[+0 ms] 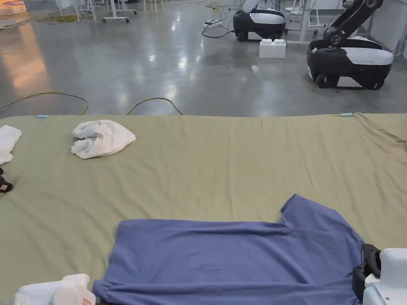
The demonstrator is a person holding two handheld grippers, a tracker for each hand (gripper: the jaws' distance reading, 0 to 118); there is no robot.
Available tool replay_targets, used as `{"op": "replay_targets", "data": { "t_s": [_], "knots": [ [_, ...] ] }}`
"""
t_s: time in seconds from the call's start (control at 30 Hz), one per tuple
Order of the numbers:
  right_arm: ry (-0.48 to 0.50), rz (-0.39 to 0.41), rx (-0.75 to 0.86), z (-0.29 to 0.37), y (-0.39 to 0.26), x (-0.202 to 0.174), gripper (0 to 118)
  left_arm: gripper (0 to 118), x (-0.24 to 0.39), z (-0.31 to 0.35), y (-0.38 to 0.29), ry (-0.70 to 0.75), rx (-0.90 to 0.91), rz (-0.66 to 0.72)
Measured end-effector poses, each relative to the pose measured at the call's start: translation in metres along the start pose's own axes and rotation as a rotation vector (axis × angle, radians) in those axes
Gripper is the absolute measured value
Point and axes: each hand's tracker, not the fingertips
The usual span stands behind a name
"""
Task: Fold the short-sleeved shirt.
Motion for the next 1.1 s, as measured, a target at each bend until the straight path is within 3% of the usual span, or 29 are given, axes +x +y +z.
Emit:
{"op": "replay_targets", "data": {
  "t_s": [0.1,0.17,0.23,0.43,0.57,0.6,0.7,0.73,0.87,1.0,1.1],
  "knots": [
    [-0.004,-0.002,-0.027,-0.002,-0.005,0.003,0,65,0.016,0.004,-0.009,0.048,-0.046,-0.066],
    [-0.007,-0.014,-0.045,-0.003,-0.008,0.004,0,50,0.027,0.003,-0.016,0.068,-0.027,-0.143],
    [-0.004,-0.030,-0.061,-0.005,-0.011,0.006,0,32,0.028,0.005,-0.020,0.034,-0.017,-0.111],
    [0.000,-0.047,-0.112,-0.012,-0.019,0.015,0,8,0.023,0.015,-0.025,-0.023,0.013,-0.080],
    [-0.033,-0.043,-0.220,-0.022,-0.023,0.036,0,8,0.009,0.036,-0.035,-0.070,0.075,-0.026],
    [-0.046,-0.045,-0.260,-0.026,-0.024,0.043,5,7,0.004,0.042,-0.036,-0.077,0.094,-0.025],
    [-0.024,-0.059,-0.440,-0.045,-0.036,0.068,68,7,-0.003,0.059,-0.047,-0.115,0.132,-0.009],
    [-0.009,-0.060,-0.497,-0.051,-0.042,0.074,74,7,-0.005,0.063,-0.048,-0.119,0.144,-0.007],
    [0.038,-0.011,-0.667,-0.075,-0.073,0.091,74,7,-0.008,0.071,-0.053,-0.120,0.173,-0.013],
    [0.048,-0.019,-0.775,-0.098,-0.104,0.096,72,7,-0.009,0.066,-0.055,-0.117,0.176,-0.004],
    [0.082,-0.058,-0.772,-0.102,-0.111,0.095,59,7,-0.010,0.060,-0.056,-0.110,0.166,-0.009]
  ]
}}
